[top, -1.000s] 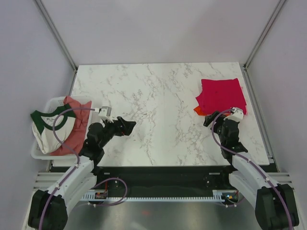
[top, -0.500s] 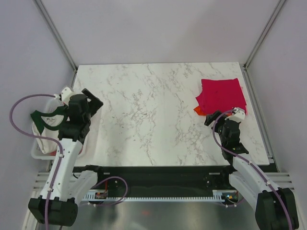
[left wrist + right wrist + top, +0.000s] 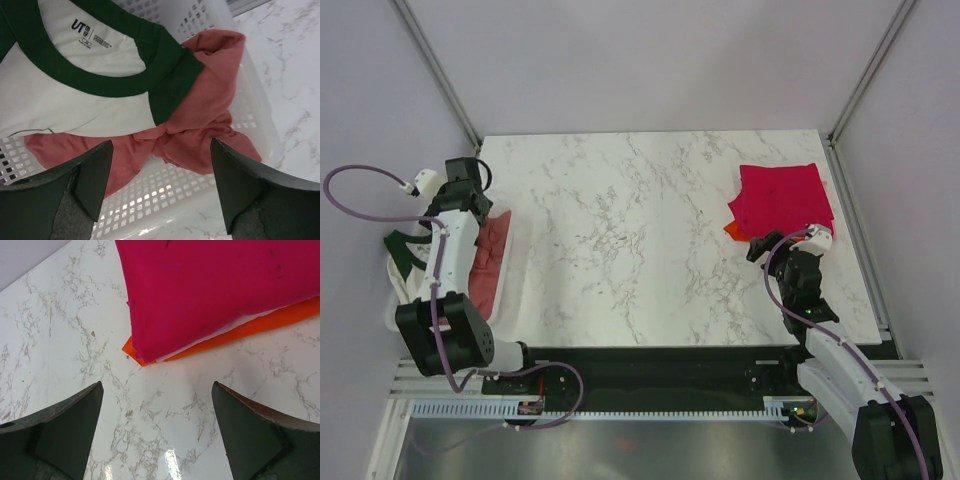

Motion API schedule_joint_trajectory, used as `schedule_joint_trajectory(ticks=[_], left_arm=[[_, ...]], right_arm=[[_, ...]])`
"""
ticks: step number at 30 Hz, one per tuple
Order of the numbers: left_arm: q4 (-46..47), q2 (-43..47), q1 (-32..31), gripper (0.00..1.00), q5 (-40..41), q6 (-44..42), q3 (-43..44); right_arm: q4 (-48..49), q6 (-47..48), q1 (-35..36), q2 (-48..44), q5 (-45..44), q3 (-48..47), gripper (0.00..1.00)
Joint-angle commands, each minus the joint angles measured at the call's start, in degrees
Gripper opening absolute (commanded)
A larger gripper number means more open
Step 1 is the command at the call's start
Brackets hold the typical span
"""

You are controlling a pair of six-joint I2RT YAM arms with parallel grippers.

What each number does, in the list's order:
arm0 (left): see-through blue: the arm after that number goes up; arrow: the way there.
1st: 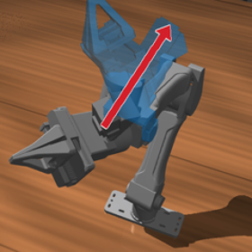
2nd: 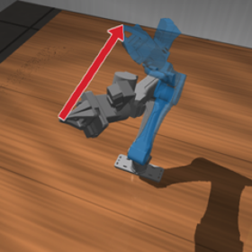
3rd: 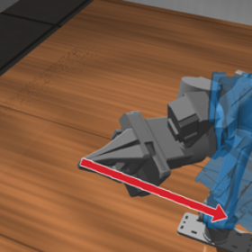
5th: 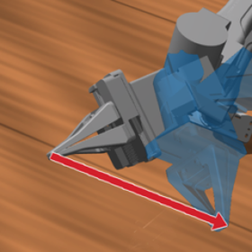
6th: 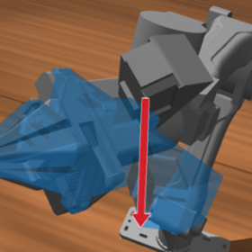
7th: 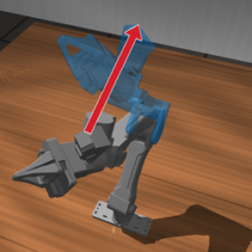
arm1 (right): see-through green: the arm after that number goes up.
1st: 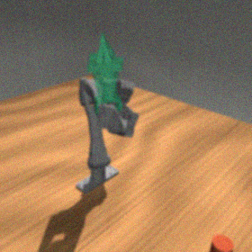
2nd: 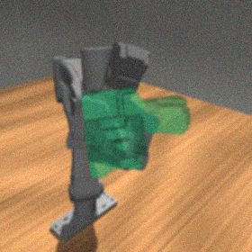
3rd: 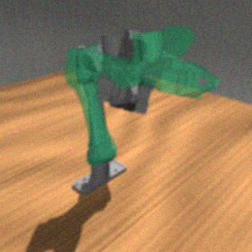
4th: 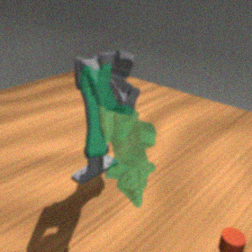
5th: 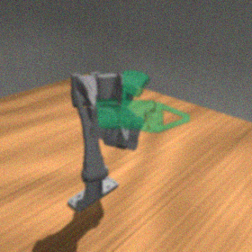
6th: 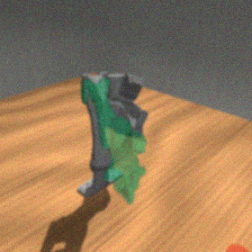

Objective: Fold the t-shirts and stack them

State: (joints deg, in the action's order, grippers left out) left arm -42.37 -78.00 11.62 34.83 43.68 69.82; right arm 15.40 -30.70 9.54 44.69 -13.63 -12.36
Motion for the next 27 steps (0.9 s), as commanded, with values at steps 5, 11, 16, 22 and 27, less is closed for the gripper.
schedule_joint_trajectory(ticks=[5,11,16,22,27], left_arm=[[-2.63,-13.83,5.08,0.86,5.61,3.52,0.49],[-1.40,-24.81,7.28,0.79,4.47,1.76,2.51],[-1.31,-27.13,8.42,0.16,1.91,1.23,4.97],[-1.49,-16.86,8.33,0.02,1.48,2.98,4.80],[-1.57,-5.52,7.81,0.02,-2.13,6.15,3.92]], right_arm=[[0.86,-0.24,0.13,-0.56,-0.08,0.06,0.98],[1.04,-0.33,0.13,-0.74,0.00,0.41,0.98],[0.86,-0.24,0.13,-0.74,-0.17,0.23,0.98],[1.04,-0.24,0.13,-0.57,-0.17,0.23,0.98],[1.21,-0.15,0.13,-0.57,0.09,0.32,0.98]])
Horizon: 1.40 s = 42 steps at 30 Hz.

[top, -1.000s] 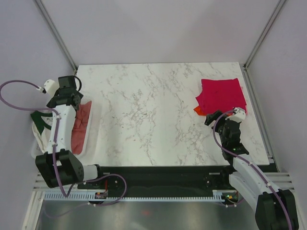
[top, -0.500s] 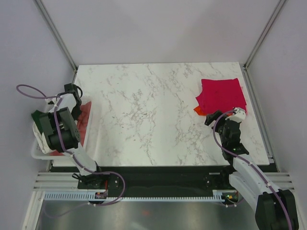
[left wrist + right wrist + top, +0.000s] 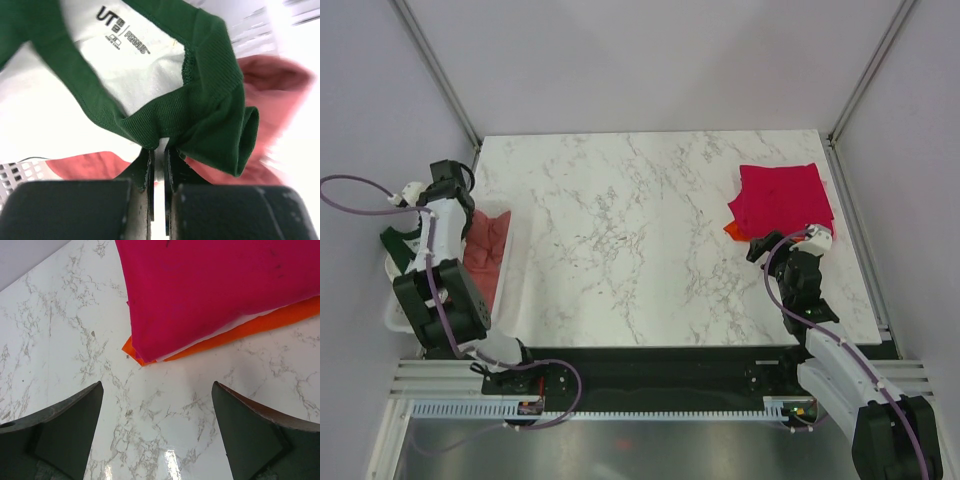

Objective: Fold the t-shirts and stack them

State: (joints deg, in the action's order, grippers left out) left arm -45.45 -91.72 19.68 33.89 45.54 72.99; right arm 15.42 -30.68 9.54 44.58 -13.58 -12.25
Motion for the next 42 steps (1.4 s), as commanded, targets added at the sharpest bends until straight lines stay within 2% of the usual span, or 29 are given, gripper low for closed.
schedule_joint_trajectory(ticks=[1,3,7,11,14,17,22,25,27,28,29,32,35,38,42], left_arm=[[1.59,12.05,-0.26,0.02,-3.02,4.73,0.40],[1.51,15.85,-0.35,0.02,-4.79,5.70,0.22],[1.59,29.02,-0.96,0.02,-10.93,6.84,0.92],[2.12,37.99,-2.27,0.02,-18.58,7.11,6.26],[2.21,40.65,-4.30,0.02,-25.78,7.46,11.79],[2.65,40.75,-4.83,0.02,-33.61,8.60,18.03],[3.26,35.31,-5.35,0.02,-46.16,10.18,27.81],[3.44,31.62,-8.24,0.02,-48.74,10.45,32.03],[3.62,29.77,-15.17,0.02,-47.17,9.57,34.32],[3.96,27.76,-18.77,0.02,-43.33,8.09,34.85],[3.88,26.35,-26.29,0.02,-41.64,7.20,36.33],[3.79,21.17,-34.51,0.02,-40.66,6.23,38.54],[3.79,16.41,-49.15,0.02,-36.98,3.25,42.40],[3.79,13.51,-57.27,0.02,-35.03,-0.18,48.02],[3.88,10.43,-59.32,0.02,-39.32,-1.94,55.67]], right_arm=[[1.19,-0.17,0.13,-0.46,0.14,0.21,0.98],[1.10,-0.09,0.13,-0.46,0.31,0.12,0.98],[1.10,-0.17,0.13,-0.72,0.40,0.21,0.98],[1.37,0.00,0.13,-0.55,0.49,0.30,0.98],[1.37,0.00,0.13,-0.19,0.84,0.12,0.98],[1.54,0.18,0.13,-0.19,1.02,0.21,0.98],[2.07,0.27,0.13,-0.10,1.37,0.30,0.98],[2.33,0.44,0.13,0.60,1.63,0.21,0.98],[2.51,0.62,0.13,0.77,2.07,0.12,0.98],[2.68,0.70,0.13,0.86,2.16,0.12,0.98],[2.69,0.79,0.13,0.95,2.25,0.03,0.98],[2.69,0.97,0.13,0.95,2.25,0.03,0.98],[2.51,1.06,0.21,0.69,2.16,0.12,0.98],[2.42,1.14,0.21,0.69,2.07,0.03,0.98],[2.33,1.23,0.13,0.77,1.89,0.03,0.98]])
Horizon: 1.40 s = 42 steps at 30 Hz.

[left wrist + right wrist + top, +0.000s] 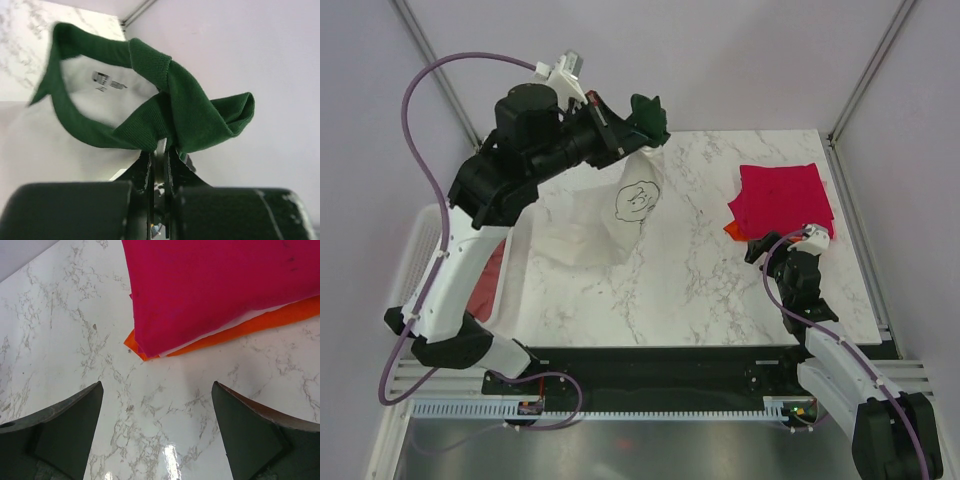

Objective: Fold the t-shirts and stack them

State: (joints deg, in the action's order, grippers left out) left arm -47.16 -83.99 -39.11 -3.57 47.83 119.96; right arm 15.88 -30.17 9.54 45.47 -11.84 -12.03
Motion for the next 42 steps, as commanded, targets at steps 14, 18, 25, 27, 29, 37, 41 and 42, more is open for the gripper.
schedule_joint_trajectory(ticks=[14,18,25,27,29,37,41,42], left_arm=[[6.46,13.22,-0.26,0.02,22.70,-8.64,-13.66],[10.06,20.07,3.50,0.02,27.39,-3.91,-39.63],[22.80,30.28,22.05,0.04,21.25,2.97,-70.90],[23.95,30.29,23.90,0.04,20.63,2.97,-75.29],[25.44,29.50,25.05,0.03,20.97,1.83,-76.63],[24.30,31.59,25.67,0.02,26.51,4.71,-81.80],[26.32,35.63,25.67,0.02,29.23,5.87,-86.64],[27.02,36.34,25.67,0.02,29.59,5.43,-88.04]], right_arm=[[1.70,1.08,0.21,-0.91,0.76,-0.01,0.98],[1.70,1.08,0.13,-0.47,1.38,-0.10,0.98],[1.96,1.43,0.30,-0.56,2.52,0.08,0.98],[1.79,1.43,0.30,-0.21,2.96,-0.10,0.98],[1.44,1.52,0.39,-0.03,3.40,-0.18,0.98],[1.35,3.19,2.49,4.18,5.77,-2.64,0.95],[0.56,5.30,6.26,5.77,5.34,-4.49,0.88],[0.03,6.17,7.41,5.85,5.07,-5.62,0.88]])
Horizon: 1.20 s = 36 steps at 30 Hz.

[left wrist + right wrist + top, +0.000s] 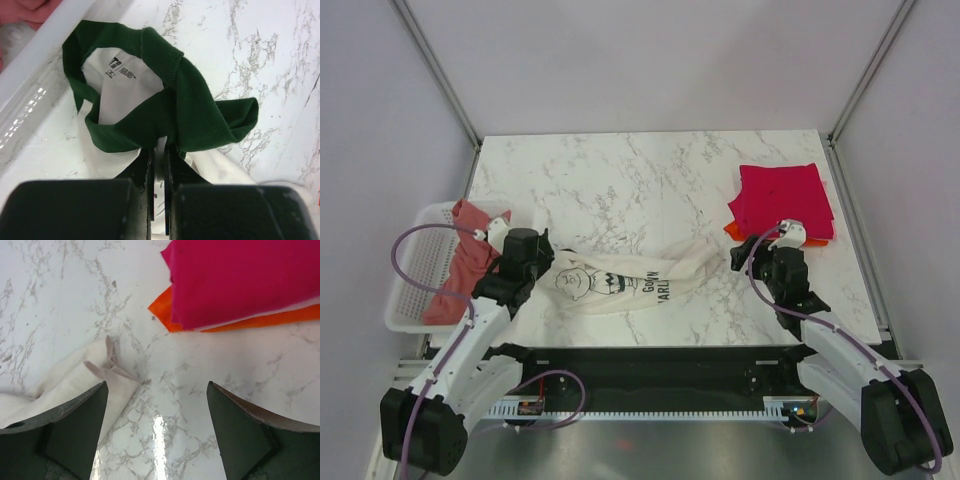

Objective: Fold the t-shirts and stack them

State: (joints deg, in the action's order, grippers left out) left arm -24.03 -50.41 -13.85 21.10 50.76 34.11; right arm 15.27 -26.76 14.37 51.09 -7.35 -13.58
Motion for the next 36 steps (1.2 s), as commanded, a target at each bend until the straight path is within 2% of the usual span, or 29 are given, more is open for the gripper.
schedule_joint_trajectory(ticks=[1,5,8,13,17,20,23,32,35,36], left_arm=[[4.60,3.56,0.40,0.02,5.09,2.06,-2.64],[6.53,7.08,0.40,0.02,6.58,0.83,-5.10],[8.99,9.01,0.40,0.02,7.20,0.13,-7.65],[10.23,8.84,0.40,0.03,7.37,-0.31,-8.44],[10.23,7.61,0.40,0.03,6.67,-1.37,-7.30],[10.32,7.35,0.40,0.03,6.41,-1.54,-7.13],[10.41,7.43,0.40,0.03,6.23,-1.72,-7.13],[10.67,5.59,0.40,0.03,4.30,-2.16,-5.55],[10.67,5.50,0.40,0.03,3.95,-2.16,-5.63],[10.67,5.33,0.40,0.03,3.95,-2.16,-5.63]], right_arm=[[0.03,3.03,3.64,0.24,-0.72,-4.78,0.88],[-8.73,3.12,8.82,1.90,-3.72,-11.01,0.85],[-13.67,1.89,8.92,5.94,-0.93,-16.37,0.82],[-13.16,0.40,8.92,14.37,1.64,-22.09,0.70],[-13.42,-0.13,9.01,24.55,5.32,-28.58,0.72],[-13.86,-1.53,9.01,29.05,8.92,-30.97,0.66],[-13.77,-2.15,9.27,30.03,10.95,-30.98,0.58],[-19.75,-1.80,9.36,31.17,12.45,-32.30,0.59],[-20.10,-1.63,9.27,30.83,13.86,-31.68,0.35],[-20.19,-1.45,9.27,30.56,13.60,-31.68,0.16]])
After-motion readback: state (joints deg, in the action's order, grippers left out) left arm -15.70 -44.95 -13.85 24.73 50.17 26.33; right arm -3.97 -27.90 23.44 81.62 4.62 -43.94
